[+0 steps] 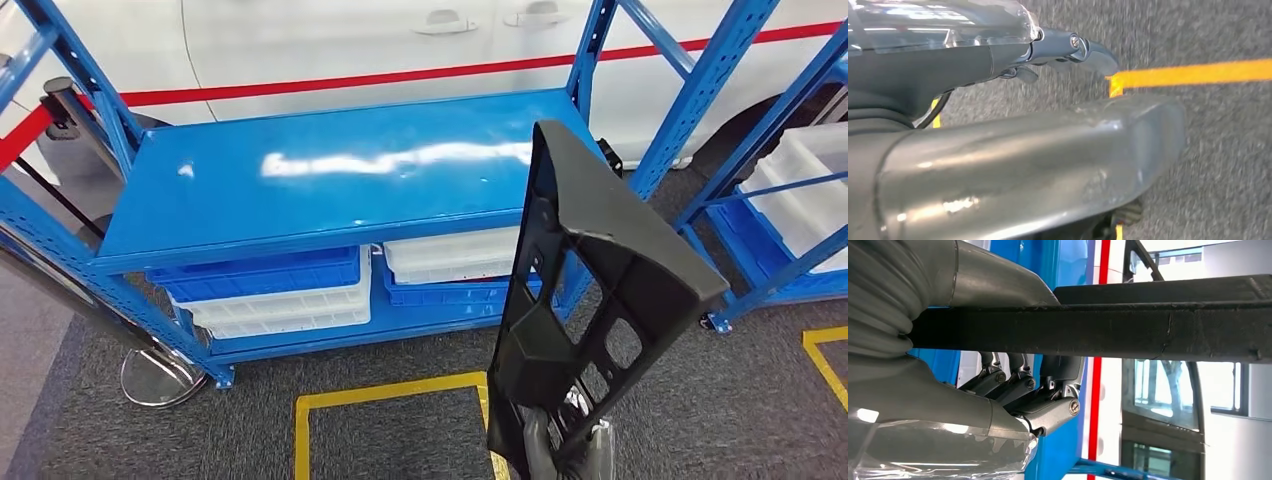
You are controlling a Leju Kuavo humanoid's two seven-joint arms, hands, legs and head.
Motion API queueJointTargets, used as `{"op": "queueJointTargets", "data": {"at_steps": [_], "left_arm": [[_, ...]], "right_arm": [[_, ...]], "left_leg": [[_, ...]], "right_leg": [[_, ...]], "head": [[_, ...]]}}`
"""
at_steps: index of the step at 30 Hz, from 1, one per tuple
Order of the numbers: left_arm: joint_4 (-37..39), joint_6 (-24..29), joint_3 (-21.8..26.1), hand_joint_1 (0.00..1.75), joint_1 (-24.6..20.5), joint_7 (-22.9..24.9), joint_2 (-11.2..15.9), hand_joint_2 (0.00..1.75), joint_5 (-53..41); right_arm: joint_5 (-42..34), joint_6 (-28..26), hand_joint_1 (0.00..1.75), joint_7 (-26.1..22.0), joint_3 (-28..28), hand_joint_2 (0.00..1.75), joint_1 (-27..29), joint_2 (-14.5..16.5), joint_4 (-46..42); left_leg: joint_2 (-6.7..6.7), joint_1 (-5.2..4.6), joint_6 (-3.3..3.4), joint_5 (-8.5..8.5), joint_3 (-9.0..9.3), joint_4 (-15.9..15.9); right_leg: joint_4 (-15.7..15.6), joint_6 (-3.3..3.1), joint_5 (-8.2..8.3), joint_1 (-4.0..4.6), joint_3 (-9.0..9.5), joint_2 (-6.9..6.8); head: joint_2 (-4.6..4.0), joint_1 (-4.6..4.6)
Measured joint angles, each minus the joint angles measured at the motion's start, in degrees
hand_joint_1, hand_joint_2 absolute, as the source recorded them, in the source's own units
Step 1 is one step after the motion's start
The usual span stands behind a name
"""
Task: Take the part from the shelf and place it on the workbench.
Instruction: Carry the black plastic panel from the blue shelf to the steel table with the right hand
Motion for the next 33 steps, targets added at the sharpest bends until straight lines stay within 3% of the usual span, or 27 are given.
{"op": "queueJointTargets", "data": {"at_steps": [1,2,4,5,6,7,8,9,10,12,13,15,17,19,21,22,23,25,27,28,30,31,33], "left_arm": [[-0.01,0.02,0.0,0.0,-0.05,0.0,-0.1,0.0,0.05],[-0.01,0.02,0.01,0.0,-0.08,-0.01,-0.2,0.0,0.15],[-0.02,0.01,0.02,0.0,-0.1,-0.07,-0.28,0.0,0.35],[-0.02,0.0,0.03,0.0,-0.08,-0.12,-0.31,0.0,0.42],[-0.02,-0.01,0.04,0.0,-0.07,-0.16,-0.33,0.0,0.48],[-0.02,-0.02,0.04,0.0,-0.08,-0.2,-0.35,0.0,0.54],[-0.02,-0.02,0.04,0.0,-0.08,-0.2,-0.37,0.0,0.62],[-0.02,-0.01,0.04,0.0,-0.09,-0.21,-0.38,0.0,0.69],[-0.02,0.0,0.04,0.0,-0.09,-0.22,-0.39,0.0,0.74],[-0.03,0.02,0.05,0.0,-0.08,-0.28,-0.44,0.0,0.79],[-0.04,0.02,0.05,0.0,-0.1,-0.31,-0.46,0.0,0.8],[-0.06,0.02,0.07,0.0,-0.21,-0.2,-0.48,0.0,0.79],[-0.09,0.01,0.09,0.0,-0.22,0.03,-0.47,0.0,0.73],[-0.1,0.01,0.14,0.0,-0.02,0.15,-0.46,0.0,0.54],[-0.1,0.02,0.2,0.0,0.22,0.21,-0.45,0.0,0.38],[-0.1,0.02,0.22,0.0,0.25,0.21,-0.45,0.0,0.36],[-0.1,-0.01,0.24,0.0,0.24,0.21,-0.46,0.0,0.28],[-0.11,-0.09,0.24,0.0,0.17,0.18,-0.39,0.0,-0.01],[-0.14,-0.17,0.23,0.0,0.17,0.16,-0.26,0.0,-0.26],[-0.15,-0.2,0.23,0.0,0.14,0.17,-0.2,0.0,-0.32],[-0.16,-0.27,0.24,0.0,0.04,0.18,-0.25,0.0,-0.38],[-0.17,-0.31,0.24,0.0,-0.03,0.18,-0.29,0.0,-0.4],[-0.19,-0.37,0.24,0.0,-0.08,0.16,-0.38,0.0,-0.42]], "right_arm": [[-0.14,0.18,1.75,0.0,-0.05,1.75,0.1,0.0,0.0],[-0.27,0.38,1.75,0.0,-0.1,1.75,0.18,0.0,0.0],[-0.5,0.68,1.75,0.0,-0.21,1.75,0.32,0.0,0.0],[-0.57,0.77,1.75,0.0,-0.24,1.75,0.36,0.0,0.01],[-0.66,0.81,1.75,0.0,-0.27,1.75,0.41,0.0,0.01],[-0.73,0.81,1.75,0.0,-0.31,1.75,0.43,0.0,0.02],[-0.77,0.81,1.75,0.0,-0.35,1.75,0.45,0.0,0.02],[-0.8,0.81,1.75,0.0,-0.4,1.75,0.46,0.0,0.02],[-0.8,0.81,1.75,0.0,-0.45,1.75,0.45,0.0,0.01],[-0.81,0.82,1.75,0.0,-0.51,1.75,0.35,0.0,-0.01],[-0.82,0.85,1.75,0.0,-0.56,1.75,0.35,0.0,-0.02],[-0.84,1.13,1.75,0.0,-0.7,1.75,0.54,0.02,-0.02],[-0.9,1.61,1.75,0.0,-0.8,1.75,0.67,0.1,-0.02],[-1.03,2.05,1.75,0.0,-0.79,1.75,0.65,0.16,-0.01],[-1.13,2.49,1.75,0.0,-0.79,1.75,0.68,0.17,0.01],[-1.18,2.68,1.75,0.0,-0.8,1.75,0.7,0.17,0.02],[-1.24,2.9,1.75,0.0,-0.8,1.75,0.71,0.17,0.02],[-1.49,3.35,1.75,0.0,-0.8,1.75,0.71,0.18,0.01],[-1.81,3.83,1.75,0.0,-0.78,1.75,0.67,0.2,0.0],[-1.94,4.03,1.75,0.0,-0.77,1.75,0.68,0.22,0.0],[-2.1,4.33,1.75,0.0,-0.77,1.75,0.76,0.25,-0.04],[-2.14,4.41,1.75,0.0,-0.8,1.75,0.83,0.25,-0.1],[-2.17,4.53,1.75,0.0,-0.85,1.75,0.86,0.23,-0.24]], "left_leg": [[0.31,0.15,0.44,0.7,-0.66,-0.22],[0.65,0.31,0.81,1.41,-1.45,-0.42],[1.44,0.25,1.25,2.59,-3.19,-0.44],[1.88,0.21,1.26,3.18,-4.0,-0.39],[2.42,0.18,1.23,3.72,-4.77,-0.31],[2.97,0.17,1.14,4.18,-5.46,-0.19],[3.5,0.17,1.0,4.56,-6.08,-0.05],[4.04,0.16,0.82,4.88,-6.5,0.16],[4.51,0.07,0.6,5.09,-6.85,0.48],[5.5,-0.11,0.03,5.41,-7.13,1.16],[6.08,-0.14,-0.31,5.58,-7.22,1.38],[6.77,0.04,-1.06,5.67,-7.3,1.72],[4.38,0.32,-1.77,3.31,-8.37,4.44],[0.98,0.56,-2.22,-1.32,-10.94,11.39],[-0.12,0.62,-2.3,-3.84,-12.85,17.42],[-0.27,0.62,-2.19,-3.34,-12.48,17.57],[-0.51,0.61,-1.97,-1.83,-11.06,15.43],[-2.67,0.62,-1.16,1.32,-6.6,7.59],[-5.06,0.55,-0.66,2.37,-3.99,2.56],[-5.45,0.49,-0.58,2.18,-3.75,1.96],[-4.15,0.55,-0.36,2.6,-3.75,1.17],[-3.41,0.71,-0.1,2.85,-3.67,0.68],[-1.73,1.0,0.37,3.37,-3.64,-0.12]], "right_leg": [[0.8,0.29,-1.21,-0.05,-0.54,0.2],[2.58,0.53,-3.47,-0.11,-1.33,0.36],[9.32,1.0,-9.22,-0.39,-3.25,0.39],[12.89,1.24,-10.56,-0.47,-3.92,0.36],[15.55,1.43,-10.42,-0.55,-4.1,0.32],[16.4,1.53,-8.98,-0.6,-3.44,0.2],[15.19,1.53,-7.2,-0.63,-1.74,-0.11],[11.95,1.43,-5.95,-0.62,1.09,-0.93],[7.34,1.23,-5.8,-0.49,4.62,-2.24],[-0.44,0.41,-7.42,-0.07,9.84,-4.31],[-2.21,-0.04,-8.12,0.12,10.75,-4.5],[-2.75,-0.98,-7.85,0.08,10.38,-3.41],[-2.93,-1.89,-6.98,-0.15,9.69,-2.18],[-2.79,-2.4,-6.26,-0.18,8.73,-0.83],[-2.31,-2.48,-5.79,-0.02,7.75,0.75],[-1.97,-2.46,-5.66,0.07,7.32,1.6],[-1.61,-2.42,-5.58,0.14,6.98,2.43],[-0.99,-2.26,-5.49,0.2,6.41,3.88],[-0.66,-1.74,-5.22,-0.01,5.84,5.17],[-0.63,-1.34,-5.0,-0.17,5.52,5.78],[-0.56,-0.6,-4.69,-0.33,5.08,6.85],[-0.05,-0.32,-5.03,-0.22,4.71,6.24],[4.16,0.13,-7.76,-0.05,2.48,3.4]], "head": [[0.01,0.17],[0.0,0.36],[0.01,0.67],[0.0,0.69],[-0.01,0.7],[0.0,0.72],[-0.01,0.73],[-0.01,0.73],[-0.01,0.76],[-0.01,0.77],[-0.01,0.79],[-0.01,0.82],[-0.01,0.67],[-0.01,0.46],[-0.01,0.44],[-0.01,0.44],[-0.01,0.43],[-0.01,0.5],[-0.01,0.59],[-0.01,0.62],[-0.01,0.54],[-0.01,0.63],[-0.01,1.0]]}}
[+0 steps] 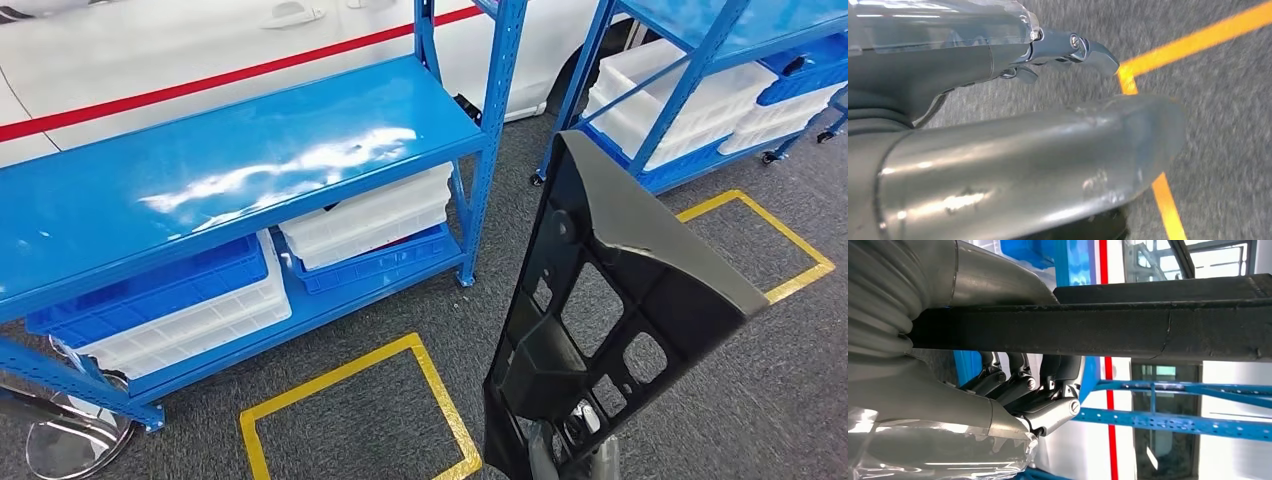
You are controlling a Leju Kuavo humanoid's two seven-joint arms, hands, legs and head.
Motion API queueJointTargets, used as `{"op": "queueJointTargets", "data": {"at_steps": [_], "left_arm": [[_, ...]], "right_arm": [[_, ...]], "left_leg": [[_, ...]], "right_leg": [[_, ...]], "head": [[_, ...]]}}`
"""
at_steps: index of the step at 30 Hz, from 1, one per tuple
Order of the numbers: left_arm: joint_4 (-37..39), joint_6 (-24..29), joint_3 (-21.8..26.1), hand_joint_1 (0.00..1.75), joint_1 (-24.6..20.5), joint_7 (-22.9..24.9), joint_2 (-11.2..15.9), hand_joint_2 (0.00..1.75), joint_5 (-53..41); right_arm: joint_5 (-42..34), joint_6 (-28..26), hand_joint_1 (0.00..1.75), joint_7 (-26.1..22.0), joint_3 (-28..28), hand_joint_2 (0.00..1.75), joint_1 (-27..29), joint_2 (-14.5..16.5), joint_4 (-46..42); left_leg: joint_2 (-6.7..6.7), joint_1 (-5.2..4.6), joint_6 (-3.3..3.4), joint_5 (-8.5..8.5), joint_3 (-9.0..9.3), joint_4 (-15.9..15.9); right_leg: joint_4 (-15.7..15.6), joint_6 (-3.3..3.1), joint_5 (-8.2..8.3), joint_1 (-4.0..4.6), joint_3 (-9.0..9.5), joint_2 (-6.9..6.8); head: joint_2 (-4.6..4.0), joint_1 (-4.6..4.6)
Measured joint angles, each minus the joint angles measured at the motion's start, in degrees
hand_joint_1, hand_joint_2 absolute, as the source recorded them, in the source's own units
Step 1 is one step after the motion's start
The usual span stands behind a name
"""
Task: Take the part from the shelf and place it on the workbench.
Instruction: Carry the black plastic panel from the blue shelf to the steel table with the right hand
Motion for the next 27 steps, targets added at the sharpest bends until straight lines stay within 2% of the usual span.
{"op": "queueJointTargets", "data": {"at_steps": [1,2,3,4,5,6,8,9,10,12,13,15,16,17,18,19,20,21,22,23,24,25,26,27], "left_arm": [[-0.01,-0.04,0.0,0.0,0.03,0.01,0.01,0.0,-0.01],[-0.02,-0.07,0.0,0.0,0.1,0.02,0.01,0.0,-0.01],[-0.02,-0.1,0.0,0.0,0.16,0.02,0.01,0.0,-0.01],[-0.02,-0.13,0.0,0.0,0.18,0.03,0.01,0.0,-0.01],[-0.02,-0.16,0.0,0.0,0.16,0.03,0.0,0.0,-0.01],[-0.02,-0.2,0.0,0.0,0.12,0.03,-0.01,0.0,-0.02],[-0.02,-0.26,0.0,0.0,0.03,0.04,-0.02,0.0,-0.08],[-0.02,-0.27,0.0,0.0,-0.02,0.07,-0.02,0.0,-0.15],[-0.02,-0.28,0.0,0.0,-0.06,0.11,-0.02,0.0,-0.24],[-0.02,-0.37,0.0,0.0,-0.19,0.22,-0.02,0.0,-0.47],[-0.02,-0.46,-0.01,0.0,-0.25,0.26,-0.01,0.0,-0.57],[-0.02,-0.62,-0.02,0.0,-0.3,0.32,0.01,0.0,-0.74],[-0.02,-0.66,-0.02,0.0,-0.26,0.35,0.03,0.0,-0.79],[-0.02,-0.66,-0.02,0.0,-0.17,0.39,0.04,0.0,-0.87],[-0.02,-0.67,-0.02,0.0,-0.06,0.43,0.06,0.0,-0.92],[-0.02,-0.69,-0.02,0.0,0.04,0.48,0.07,0.0,-0.97],[-0.02,-0.71,-0.02,0.0,0.09,0.52,0.08,0.0,-1.01],[-0.02,-0.73,-0.02,0.0,0.1,0.57,0.09,0.0,-1.01],[-0.02,-0.74,-0.02,0.0,0.09,0.64,0.11,0.0,-1.02],[-0.02,-0.76,-0.02,0.0,0.08,0.74,0.2,0.0,-1.03],[-0.02,-0.77,-0.02,0.0,0.08,0.84,0.28,0.0,-1.04],[-0.02,-0.78,-0.02,0.0,0.09,0.96,0.37,0.0,-1.06],[-0.02,-0.79,-0.02,0.0,0.08,1.06,0.45,0.0,-1.09],[-0.02,-0.79,-0.02,0.0,0.07,1.13,0.46,0.0,-1.12]], "right_arm": [[-0.01,0.03,1.75,0.0,-0.02,1.75,0.0,-0.01,-0.04],[-0.01,0.05,1.75,0.0,-0.03,1.75,-0.02,-0.01,-0.05],[-0.01,0.05,1.75,0.0,-0.06,1.75,0.01,-0.01,-0.04],[-0.01,0.05,1.75,0.0,-0.08,1.75,0.05,-0.01,-0.04],[-0.03,0.06,1.75,0.0,-0.09,1.75,0.08,-0.01,-0.04],[-0.08,0.1,1.75,0.0,-0.1,1.75,0.1,-0.01,-0.05],[-0.27,0.25,1.75,0.0,-0.1,1.75,0.08,-0.01,-0.07],[-0.38,0.33,1.75,0.0,-0.1,1.75,0.09,-0.01,-0.11],[-0.46,0.4,1.75,0.0,-0.09,1.75,0.1,0.0,-0.15],[-0.54,0.58,1.75,0.0,-0.09,1.75,0.16,0.02,-0.25],[-0.53,0.66,1.75,0.0,-0.09,1.75,0.23,0.02,-0.3],[-0.5,0.82,1.75,0.0,-0.05,1.75,0.3,0.04,-0.45],[-0.48,0.87,1.75,0.0,-0.02,1.75,0.31,0.05,-0.51],[-0.46,0.91,1.75,0.0,0.01,1.75,0.3,0.05,-0.54],[-0.42,0.93,1.75,0.0,0.02,1.75,0.32,0.05,-0.55],[-0.35,0.95,1.75,0.0,0.01,1.75,0.34,0.05,-0.55],[-0.22,0.98,1.75,0.0,0.01,1.75,0.36,0.05,-0.55],[-0.1,1.03,1.75,0.0,0.01,1.75,0.38,0.05,-0.55],[0.03,1.1,1.75,0.0,0.01,1.75,0.38,0.05,-0.55],[0.12,1.17,1.75,0.0,0.02,1.75,0.36,0.05,-0.55],[0.18,1.23,1.75,0.0,0.03,1.75,0.34,0.05,-0.55],[0.22,1.28,1.75,0.0,0.07,1.75,0.33,0.04,-0.56],[0.29,1.33,1.75,0.0,0.09,1.75,0.33,0.04,-0.56],[0.4,1.37,1.75,0.0,0.13,1.75,0.36,0.04,-0.57]], "left_leg": [[0.83,-0.1,0.14,0.06,-0.12,-0.09],[1.72,-0.15,0.19,0.08,-0.3,-0.05],[2.59,-0.2,0.19,0.06,-0.43,-0.01],[3.42,-0.23,0.17,0.03,-0.5,0.03],[4.17,-0.23,0.09,-0.02,-0.52,0.1],[4.86,-0.22,-0.05,-0.11,-0.44,0.23],[5.96,-0.37,-0.6,-0.47,-0.35,0.65],[6.37,-0.5,-0.97,-0.64,-0.3,0.84],[6.75,-0.59,-1.35,-0.75,-0.23,0.95],[7.42,-0.53,-2.08,-0.83,0.01,0.9],[6.91,-0.39,-2.43,-1.19,0.01,1.16],[4.35,-0.18,-2.92,-3.72,-1.25,4.47],[2.83,-0.12,-3.04,-5.77,-2.7,7.96],[2.0,-0.11,-3.06,-7.8,-4.5,12.12],[1.65,-0.12,-3.07,-9.21,-6.2,15.87],[1.52,-0.12,-3.01,-9.54,-7.26,18.05],[1.44,-0.13,-2.87,-8.59,-7.33,17.9],[1.21,-0.13,-2.68,-6.63,-6.44,15.53],[0.32,-0.13,-2.39,-4.13,-4.89,11.59],[-1.36,-0.1,-2.05,-2.13,-3.38,7.6],[-2.85,-0.05,-1.82,-0.96,-2.23,4.47],[-4.06,-0.06,-1.64,-0.51,-1.6,2.65],[-4.43,-0.11,-1.5,-0.69,-1.44,2.08],[-3.81,-0.13,-1.35,-0.7,-1.33,1.8]], "right_leg": [[3.67,0.25,-2.01,-0.02,-1.91,-1.58],[7.48,0.48,-3.74,-0.18,-3.83,-2.32],[10.22,0.7,-4.58,-0.35,-5.13,-2.67],[10.96,0.87,-4.3,-0.52,-5.37,-2.88],[9.37,0.99,-2.99,-0.66,-4.38,-3.16],[5.81,1.03,-1.07,-0.77,-2.3,-3.79],[-2.01,0.63,1.59,-0.67,1.97,-6.0],[-4.25,0.3,2.11,-0.55,3.14,-6.7],[-5.06,-0.08,2.08,-0.38,3.43,-6.92],[-5.08,-0.83,2.35,-0.25,3.21,-5.79],[-5.23,-1.23,2.53,-0.31,3.15,-5.26],[-5.56,-1.91,2.96,-0.61,3.07,-4.18],[-5.58,-2.09,3.05,-0.61,2.97,-3.63],[-5.55,-2.2,3.1,-0.55,2.88,-3.0],[-5.49,-2.27,3.12,-0.47,2.83,-2.28],[-5.43,-2.3,3.13,-0.38,2.82,-1.51],[-5.35,-2.31,3.12,-0.32,2.85,-0.66],[-5.26,-2.29,3.11,-0.29,2.92,0.19],[-5.18,-2.24,3.08,-0.3,2.96,1.02],[-5.0,-2.11,3.02,-0.23,2.91,1.77],[-4.81,-1.88,3.0,-0.27,2.7,2.48],[-4.65,-1.55,3.02,-0.36,2.38,3.12],[-4.55,-1.11,3.12,-0.49,2.05,3.8],[-4.61,-0.65,3.29,-0.62,1.74,4.56]], "head": [[0.0,0.21],[0.01,0.3],[0.0,0.31],[0.01,0.32],[0.01,0.32],[0.01,0.33],[0.01,0.3],[0.01,0.25],[0.01,0.2],[0.01,0.13],[0.0,0.09],[-0.01,-0.15],[-0.01,-0.28],[-0.01,-0.36],[-0.01,-0.37],[-0.01,-0.37],[0.0,-0.37],[-0.01,-0.37],[-0.01,-0.38],[-0.01,-0.35],[-0.01,-0.37],[0.0,-0.39],[0.01,-0.42],[0.01,-0.47]]}}
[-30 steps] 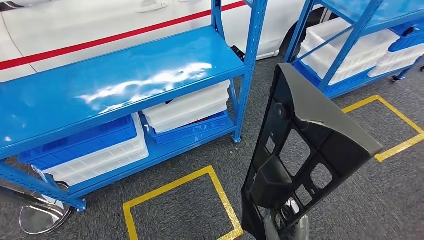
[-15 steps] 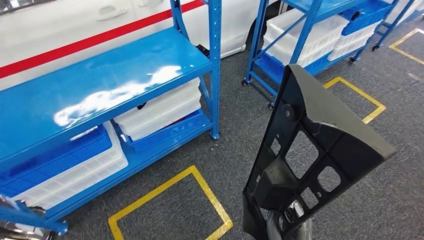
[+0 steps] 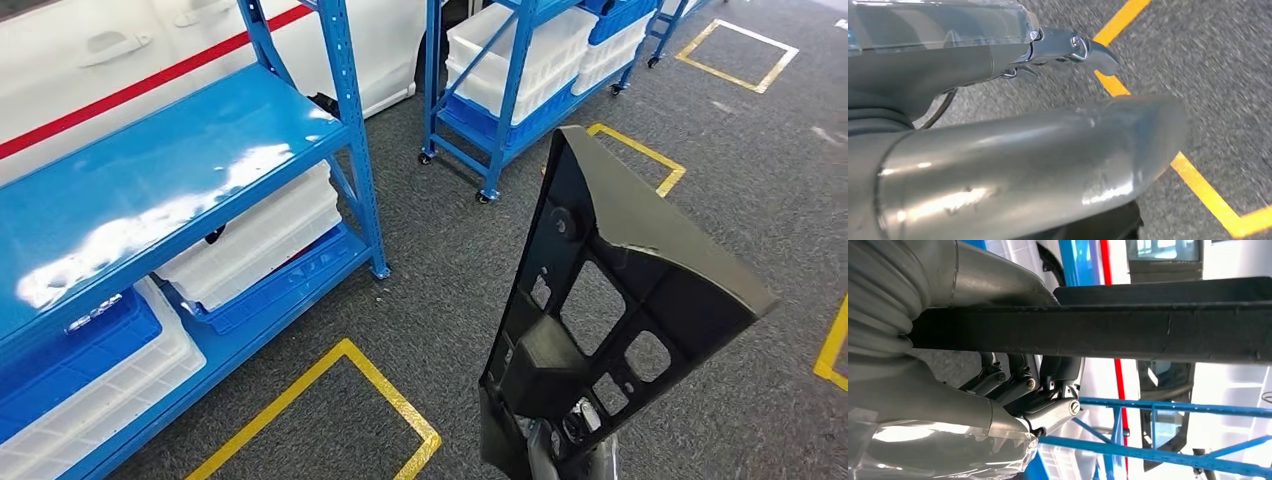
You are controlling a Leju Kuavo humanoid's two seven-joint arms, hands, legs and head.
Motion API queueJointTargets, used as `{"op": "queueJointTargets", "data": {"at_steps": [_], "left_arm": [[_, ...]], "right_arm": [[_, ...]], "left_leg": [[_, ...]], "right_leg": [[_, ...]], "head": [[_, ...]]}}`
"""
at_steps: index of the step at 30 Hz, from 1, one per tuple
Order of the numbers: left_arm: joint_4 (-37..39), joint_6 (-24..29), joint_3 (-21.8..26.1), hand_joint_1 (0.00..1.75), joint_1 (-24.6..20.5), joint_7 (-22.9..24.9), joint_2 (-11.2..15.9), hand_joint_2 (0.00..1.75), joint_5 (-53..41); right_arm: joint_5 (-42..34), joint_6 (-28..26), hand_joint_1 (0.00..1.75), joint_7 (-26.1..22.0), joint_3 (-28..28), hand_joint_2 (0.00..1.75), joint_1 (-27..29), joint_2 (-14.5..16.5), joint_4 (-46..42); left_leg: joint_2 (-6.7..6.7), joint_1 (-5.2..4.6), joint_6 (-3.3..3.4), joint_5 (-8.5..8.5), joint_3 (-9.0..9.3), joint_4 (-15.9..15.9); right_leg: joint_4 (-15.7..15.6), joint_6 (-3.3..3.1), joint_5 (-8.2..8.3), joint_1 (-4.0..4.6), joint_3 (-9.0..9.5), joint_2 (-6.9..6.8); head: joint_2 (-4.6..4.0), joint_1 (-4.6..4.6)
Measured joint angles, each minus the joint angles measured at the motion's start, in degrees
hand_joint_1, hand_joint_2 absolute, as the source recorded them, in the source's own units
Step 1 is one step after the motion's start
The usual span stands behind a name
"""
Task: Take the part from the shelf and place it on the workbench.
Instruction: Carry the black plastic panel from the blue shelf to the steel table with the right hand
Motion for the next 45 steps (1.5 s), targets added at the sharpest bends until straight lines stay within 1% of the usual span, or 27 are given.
{"op": "queueJointTargets", "data": {"at_steps": [1,3,5,6,8,9,11,13,14,16,18,20,21,22,23,25,27,29,31,32,34,36,38,40,42,44,45], "left_arm": [[-0.01,-0.01,0.0,0.0,-0.04,0.05,0.01,0.0,-0.04],[-0.01,-0.03,0.0,0.0,-0.12,0.07,0.01,0.0,-0.14],[-0.01,-0.05,0.0,0.0,-0.07,0.07,0.01,0.0,-0.28],[-0.01,-0.05,0.0,0.0,0.0,0.07,0.01,0.0,-0.37],[-0.01,-0.09,0.0,0.0,0.05,0.06,0.01,0.0,-0.51],[-0.01,-0.14,-0.01,0.0,0.0,0.06,0.01,0.0,-0.54],[-0.01,-0.32,-0.02,0.0,-0.14,0.06,0.01,0.0,-0.56],[-0.01,-0.53,-0.02,0.0,-0.21,0.03,0.02,0.0,-0.57],[-0.01,-0.62,-0.02,0.0,-0.25,0.01,0.03,0.0,-0.57],[-0.01,-0.73,-0.03,0.0,-0.39,0.01,0.04,0.0,-0.57],[-0.01,-0.81,-0.04,0.0,-0.46,0.04,0.05,0.0,-0.57],[-0.01,-0.83,-0.04,0.0,-0.37,0.09,0.08,0.0,-0.57],[0.0,-0.83,-0.04,0.0,-0.28,0.13,0.09,0.0,-0.57],[0.01,-0.83,-0.04,0.0,-0.19,0.2,0.09,0.0,-0.56],[0.01,-0.84,-0.04,0.0,-0.13,0.29,0.11,0.0,-0.56],[0.02,-0.87,-0.03,0.0,-0.09,0.51,0.22,0.0,-0.53],[0.02,-0.99,-0.01,0.0,-0.1,0.71,0.39,0.0,-0.5],[0.02,-1.09,0.03,0.0,-0.14,0.85,0.51,0.0,-0.48],[0.02,-1.17,0.08,0.0,-0.25,0.91,0.67,0.0,-0.45],[0.02,-1.24,0.09,0.0,-0.34,0.91,0.74,0.0,-0.45],[0.02,-1.44,0.1,0.0,-0.42,0.89,0.85,0.0,-0.48],[0.02,-1.62,0.11,0.0,-0.32,0.87,0.98,0.0,-0.5],[0.02,-1.7,0.11,0.0,-0.22,0.89,1.09,0.0,-0.5],[0.02,-1.76,0.11,0.0,-0.29,0.91,1.16,0.0,-0.5],[0.02,-1.82,0.11,0.0,-0.4,0.9,1.18,0.0,-0.52],[0.01,-1.84,0.11,0.0,-0.48,0.86,1.21,0.0,-0.56],[0.01,-1.84,0.11,0.0,-0.53,0.82,1.23,0.0,-0.61]], "right_arm": [[0.11,0.04,1.75,0.0,0.02,1.75,0.04,0.0,-0.03],[0.27,0.06,1.75,0.0,0.03,1.75,0.02,-0.01,-0.1],[0.33,0.06,1.75,0.0,0.04,1.75,-0.11,-0.03,-0.13],[0.36,0.07,1.75,0.0,0.05,1.75,-0.17,-0.03,-0.12],[0.47,0.08,1.75,0.0,0.06,1.75,-0.17,-0.03,-0.1],[0.59,0.13,1.75,0.0,0.06,1.75,-0.17,-0.03,-0.09],[0.85,0.23,1.75,0.0,0.09,1.75,-0.25,-0.03,-0.08],[1.08,0.26,1.75,0.0,0.23,1.75,-0.41,-0.02,-0.07],[1.23,0.25,1.75,0.0,0.33,1.75,-0.51,-0.02,-0.04],[1.61,0.24,1.75,0.0,0.49,1.75,-0.62,-0.02,0.0],[1.96,0.16,1.75,0.0,0.64,1.75,-0.77,0.01,0.03],[2.1,0.07,1.75,0.0,0.82,1.75,-1.06,0.02,0.08],[2.17,0.02,1.75,0.0,0.88,1.75,-1.2,0.02,0.13],[2.32,-0.1,1.75,0.0,0.93,1.75,-1.29,0.01,0.19],[2.51,-0.27,1.75,0.0,0.97,1.75,-1.38,0.0,0.28],[3.02,-0.94,1.75,0.0,1.2,1.75,-1.66,-0.1,0.54],[3.55,-2.1,1.75,0.0,1.67,1.75,-2.18,-0.38,0.87],[3.83,-3.39,1.75,0.0,2.33,1.75,-2.85,-0.88,1.23],[3.91,-4.22,1.75,0.0,3.02,1.75,-3.37,-1.44,1.6],[3.96,-4.44,1.75,0.0,3.31,1.75,-3.55,-1.7,1.77],[4.12,-4.75,1.75,0.0,3.82,1.75,-4.08,-2.16,2.08],[4.31,-5.02,1.75,0.0,4.29,1.75,-4.68,-2.57,2.39],[4.4,-5.19,1.75,0.0,4.67,1.75,-4.99,-2.87,2.7],[4.42,-5.26,1.75,0.0,4.9,1.75,-5.09,-3.05,2.93],[4.42,-5.28,1.75,0.0,5.12,1.75,-5.28,-3.21,3.04],[4.41,-5.32,1.75,0.0,5.52,1.75,-5.57,-3.4,3.07],[4.41,-5.35,1.75,0.0,5.69,1.75,-5.69,-3.49,3.08]], "left_leg": [[0.77,0.08,0.31,0.18,0.11,-0.2],[2.41,0.3,1.0,0.57,0.37,-0.86],[4.14,0.14,1.41,0.64,0.44,-1.08],[5.09,0.0,1.51,0.58,0.42,-1.04],[6.86,-0.2,1.57,0.39,0.43,-0.94],[7.63,-0.25,1.52,0.28,0.48,-0.87],[8.86,-0.38,1.26,-0.02,0.75,-0.74],[9.73,-0.61,0.76,-0.34,1.06,-0.65],[10.13,-0.69,0.46,-0.44,1.2,-0.66],[10.72,-0.65,-0.14,-0.62,1.41,-0.68],[8.93,-0.47,-0.74,-2.19,0.81,1.2],[6.13,-0.24,-1.18,-5.97,-1.87,7.65],[5.49,-0.18,-1.33,-7.84,-3.71,11.77],[5.28,-0.13,-1.45,-8.81,-5.16,14.89],[5.23,-0.07,-1.53,-8.59,-5.79,16.07],[4.83,0.18,-1.61,-5.01,-4.03,11.72],[2.21,0.58,-1.62,-1.72,-0.87,4.21],[-0.03,0.68,-1.34,-1.19,0.19,1.19],[0.6,0.51,-0.62,-1.08,0.12,1.09],[1.31,0.5,-0.15,-0.85,0.22,0.85],[2.91,0.5,0.77,-0.38,0.3,0.3],[4.68,0.16,1.18,-0.28,0.19,0.21],[6.45,-0.09,1.25,-0.33,0.09,0.24],[7.98,-0.19,1.19,-0.46,0.17,0.25],[9.2,-0.32,0.89,-0.72,0.5,0.24],[10.19,-0.53,0.33,-1.0,0.8,0.28],[10.66,-0.61,0.04,-1.07,0.91,0.24]], "right_leg": [[0.12,0.36,-0.02,-0.07,-0.17,0.17],[2.59,0.81,-1.68,0.18,-1.46,-2.22],[9.39,1.08,-5.4,0.26,-4.83,-5.98],[13.07,1.24,-6.92,0.19,-6.7,-6.86],[15.87,1.4,-7.02,0.09,-8.05,-7.49],[13.91,1.35,-5.55,0.1,-6.95,-7.75],[5.86,0.8,-2.09,0.39,-2.43,-9.56],[0.36,0.11,-0.6,0.87,0.56,-11.17],[-0.33,-0.17,-0.66,1.09,0.81,-11.3],[-0.57,-0.66,-0.33,1.0,0.69,-10.1],[-1.06,-1.35,0.12,0.62,0.76,-9.03],[-1.22,-1.79,0.38,0.45,0.69,-7.93],[-1.12,-1.87,0.41,0.48,0.57,-7.28],[-0.98,-1.89,0.41,0.51,0.47,-6.55],[-0.8,-1.87,0.39,0.52,0.4,-5.79],[-0.33,-1.73,0.28,0.46,0.32,-4.16],[0.39,-1.29,0.06,0.42,0.0,-2.69],[0.95,-0.54,0.1,0.35,-0.72,-1.43],[0.94,0.32,0.47,0.19,-1.29,-0.19],[1.18,0.61,0.36,0.16,-1.54,-0.65],[4.26,1.04,-1.64,0.26,-3.16,-3.7],[11.34,1.33,-5.41,0.23,-6.57,-6.75],[16.69,1.51,-7.12,0.1,-9.11,-7.39],[14.15,1.39,-4.87,0.1,-7.54,-7.88],[6.1,0.84,-1.67,0.48,-2.97,-10.01],[1.22,0.09,-0.56,1.05,-0.45,-11.62],[0.91,-0.2,-0.72,1.29,-0.46,-11.5]], "head": [[0.01,-0.01],[0.0,0.25],[0.0,0.6],[0.0,0.69],[-0.01,0.7],[-0.01,0.7],[-0.01,0.7],[-0.01,0.67],[-0.01,0.64],[-0.01,0.64],[-0.01,0.56],[-0.01,0.44],[-0.01,0.42],[-0.01,0.42],[0.0,0.42],[0.0,0.42],[-0.01,0.39],[-0.01,0.37],[-0.01,0.39],[-0.01,0.39],[-0.01,0.74],[-0.01,1.06],[0.0,1.07],[-0.01,1.08],[-0.01,1.07],[-0.01,1.05],[-0.01,1.03]]}}
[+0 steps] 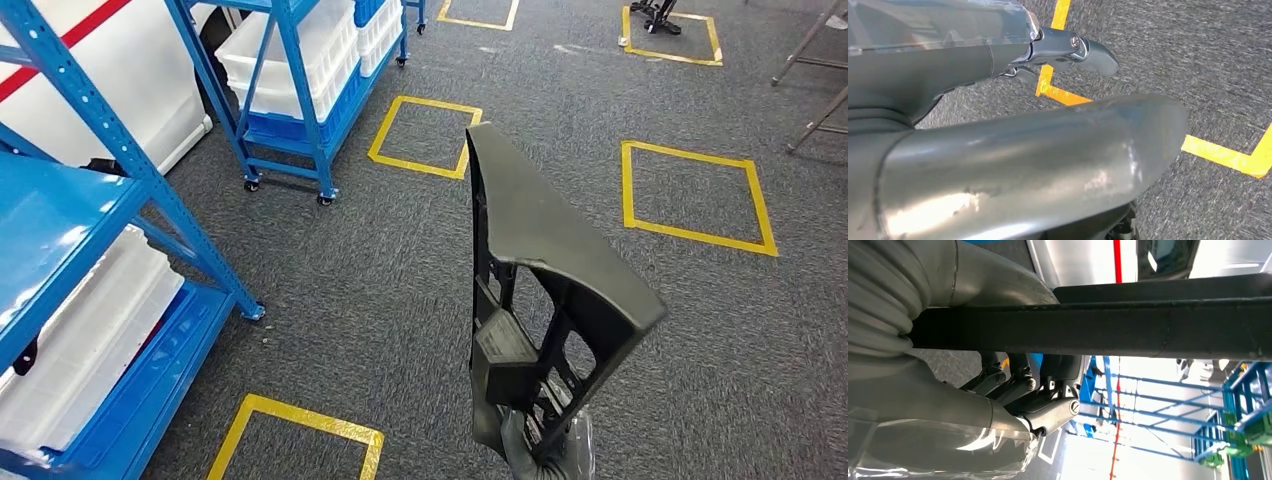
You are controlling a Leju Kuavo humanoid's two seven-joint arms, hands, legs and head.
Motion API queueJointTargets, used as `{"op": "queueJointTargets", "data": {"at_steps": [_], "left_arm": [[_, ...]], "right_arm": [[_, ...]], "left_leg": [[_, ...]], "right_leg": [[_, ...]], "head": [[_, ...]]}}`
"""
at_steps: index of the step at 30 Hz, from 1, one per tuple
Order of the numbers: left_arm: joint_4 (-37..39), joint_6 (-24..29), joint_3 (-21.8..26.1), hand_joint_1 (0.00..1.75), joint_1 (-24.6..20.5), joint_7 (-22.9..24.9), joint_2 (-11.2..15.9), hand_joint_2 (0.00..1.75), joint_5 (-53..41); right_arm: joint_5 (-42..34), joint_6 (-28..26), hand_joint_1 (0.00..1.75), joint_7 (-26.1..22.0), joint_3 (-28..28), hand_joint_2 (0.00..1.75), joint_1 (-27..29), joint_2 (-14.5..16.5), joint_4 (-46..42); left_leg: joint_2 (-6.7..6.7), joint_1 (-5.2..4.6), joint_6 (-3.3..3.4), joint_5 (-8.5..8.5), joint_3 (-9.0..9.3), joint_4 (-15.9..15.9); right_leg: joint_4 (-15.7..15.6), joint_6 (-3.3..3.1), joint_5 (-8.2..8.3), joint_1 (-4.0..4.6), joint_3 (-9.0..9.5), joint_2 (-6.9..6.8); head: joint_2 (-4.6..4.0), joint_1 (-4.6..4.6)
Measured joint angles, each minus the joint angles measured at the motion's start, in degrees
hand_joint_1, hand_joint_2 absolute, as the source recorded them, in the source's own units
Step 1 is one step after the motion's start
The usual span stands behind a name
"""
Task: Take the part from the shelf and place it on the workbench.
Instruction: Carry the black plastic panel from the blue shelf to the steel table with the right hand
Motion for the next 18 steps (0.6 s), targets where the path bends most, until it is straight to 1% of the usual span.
{"op": "queueJointTargets", "data": {"at_steps": [1,2,3,4,5,6,7,8,9,10,11,12,13,14,15,16,17,18], "left_arm": [[0.0,-0.01,0.0,0.0,-0.09,-0.04,0.02,0.0,-0.04],[0.01,-0.01,0.01,0.0,-0.18,-0.08,0.03,0.0,-0.08],[0.01,0.0,0.01,0.0,-0.26,-0.09,0.04,0.0,-0.11],[0.01,0.02,0.02,0.0,-0.29,-0.08,0.05,0.0,-0.11],[0.01,0.03,0.02,0.0,-0.26,-0.05,0.05,0.0,-0.11],[0.01,0.04,0.02,0.0,-0.19,-0.02,0.05,0.0,-0.12],[0.01,0.05,0.02,0.0,-0.09,0.03,0.05,0.0,-0.13],[0.01,0.05,0.02,0.0,0.01,0.07,0.04,0.0,-0.13],[0.01,0.05,0.02,0.0,0.09,0.1,0.04,0.0,-0.13],[0.01,0.05,0.02,0.0,0.13,0.12,0.04,0.0,-0.12],[0.01,0.07,0.02,0.0,0.14,0.13,0.04,0.0,-0.1],[0.01,0.09,0.03,0.0,0.15,0.13,0.05,0.0,-0.09],[0.01,0.12,0.04,0.0,0.14,0.17,0.05,0.0,-0.08],[0.01,0.17,0.05,0.0,0.14,0.24,0.07,0.0,-0.08],[0.01,0.24,0.06,0.0,0.1,0.3,0.07,0.0,-0.09],[0.01,0.33,0.07,0.0,0.02,0.37,0.08,0.0,-0.09],[0.01,0.45,0.08,0.0,-0.05,0.4,0.04,0.0,-0.08],[0.01,0.59,0.08,0.0,-0.14,0.41,0.0,0.0,-0.08]], "right_arm": [[0.0,-0.07,1.75,0.0,0.16,1.75,-0.05,-0.07,0.0],[0.01,-0.14,1.75,0.0,0.32,1.75,-0.06,-0.13,0.01],[0.02,-0.24,1.75,0.0,0.48,1.75,-0.08,-0.16,0.0],[0.03,-0.33,1.75,0.0,0.67,1.75,-0.15,-0.21,-0.01],[0.04,-0.43,1.75,0.0,0.84,1.75,-0.22,-0.27,-0.01],[0.04,-0.54,1.75,0.0,0.96,1.75,-0.29,-0.33,-0.01],[0.04,-0.63,1.75,0.0,1.04,1.75,-0.33,-0.4,0.0],[0.03,-0.72,1.75,0.0,1.09,1.75,-0.33,-0.44,0.01],[0.02,-0.79,1.75,0.0,1.12,1.75,-0.33,-0.46,0.02],[0.0,-0.83,1.75,0.0,1.14,1.75,-0.33,-0.48,0.02],[-0.03,-0.85,1.75,0.0,1.14,1.75,-0.33,-0.49,0.03],[-0.06,-0.86,1.75,0.0,1.14,1.75,-0.33,-0.49,0.03],[-0.06,-0.88,1.75,0.0,1.15,1.75,-0.35,-0.5,0.03],[-0.04,-0.92,1.75,0.0,1.16,1.75,-0.36,-0.52,0.02],[-0.02,-0.96,1.75,0.0,1.18,1.75,-0.35,-0.55,0.02],[-0.05,-1.0,1.75,0.0,1.21,1.75,-0.3,-0.59,0.01],[-0.16,-1.02,1.75,0.0,1.23,1.75,-0.23,-0.65,-0.02],[-0.32,-1.03,1.75,0.0,1.25,1.75,-0.13,-0.7,-0.04]], "left_leg": [[0.49,-0.05,-0.3,-0.06,0.16,-0.04],[0.63,0.02,-0.61,-0.23,0.22,-0.02],[-0.12,0.11,-0.9,-0.73,0.11,0.46],[-1.46,0.22,-1.17,-1.89,-0.5,2.05],[-3.11,0.37,-1.4,-3.64,-1.75,4.91],[-4.53,0.42,-1.54,-5.65,-3.47,8.79],[-5.19,0.45,-1.64,-7.38,-5.41,12.91],[-5.39,0.45,-1.7,-8.19,-6.89,15.91],[-5.46,0.46,-1.71,-7.82,-7.53,16.94],[-5.6,0.46,-1.66,-6.26,-7.1,15.57],[-6.03,0.49,-1.56,-3.95,-5.76,12.21],[-7.21,0.55,-1.4,-1.91,-4.1,8.19],[-8.45,0.63,-1.23,-0.51,-2.63,4.52],[-9.47,0.64,-1.08,0.11,-1.74,2.23],[-10.06,0.58,-0.86,0.06,-1.38,1.24],[-9.72,0.48,-0.65,0.05,-1.28,0.97],[-9.07,0.53,-0.28,0.24,-1.2,0.81],[-8.36,0.61,0.14,0.47,-1.06,0.49]], "right_leg": [[-0.16,-0.27,0.17,0.01,-0.13,0.64],[-0.34,-0.56,0.32,-0.13,-0.14,1.24],[-0.54,-0.9,0.49,-0.31,-0.12,1.82],[-0.77,-1.27,0.68,-0.48,-0.08,2.4],[-0.9,-1.59,0.82,-0.61,-0.03,2.97],[-0.91,-1.81,0.87,-0.56,-0.09,3.57],[-0.86,-1.95,0.89,-0.49,-0.16,4.27],[-0.78,-2.0,0.9,-0.43,-0.18,5.03],[-0.65,-2.0,0.89,-0.39,-0.19,5.84],[-0.47,-1.96,0.86,-0.39,-0.19,6.7],[-0.26,-1.88,0.8,-0.42,-0.18,7.54],[-0.04,-1.75,0.72,-0.45,-0.21,8.33],[0.26,-1.54,0.63,-0.44,-0.36,9.09],[0.45,-1.25,0.62,-0.48,-0.58,9.74],[0.55,-0.9,0.69,-0.56,-0.83,10.35],[0.53,-0.51,0.85,-0.65,-1.08,10.99],[0.5,-0.15,0.96,-0.73,-1.24,11.33],[0.78,0.13,0.75,-0.69,-1.46,10.73]], "head": [[0.0,0.01],[0.0,-0.02],[0.0,-0.04],[0.0,-0.09],[0.01,-0.14],[0.01,-0.16],[0.01,-0.18],[0.01,-0.17],[0.0,-0.17],[0.0,-0.17],[0.0,-0.17],[0.0,-0.17],[0.0,-0.15],[0.0,-0.13],[0.0,-0.13],[0.0,-0.13],[0.01,-0.13],[0.01,-0.14]]}}
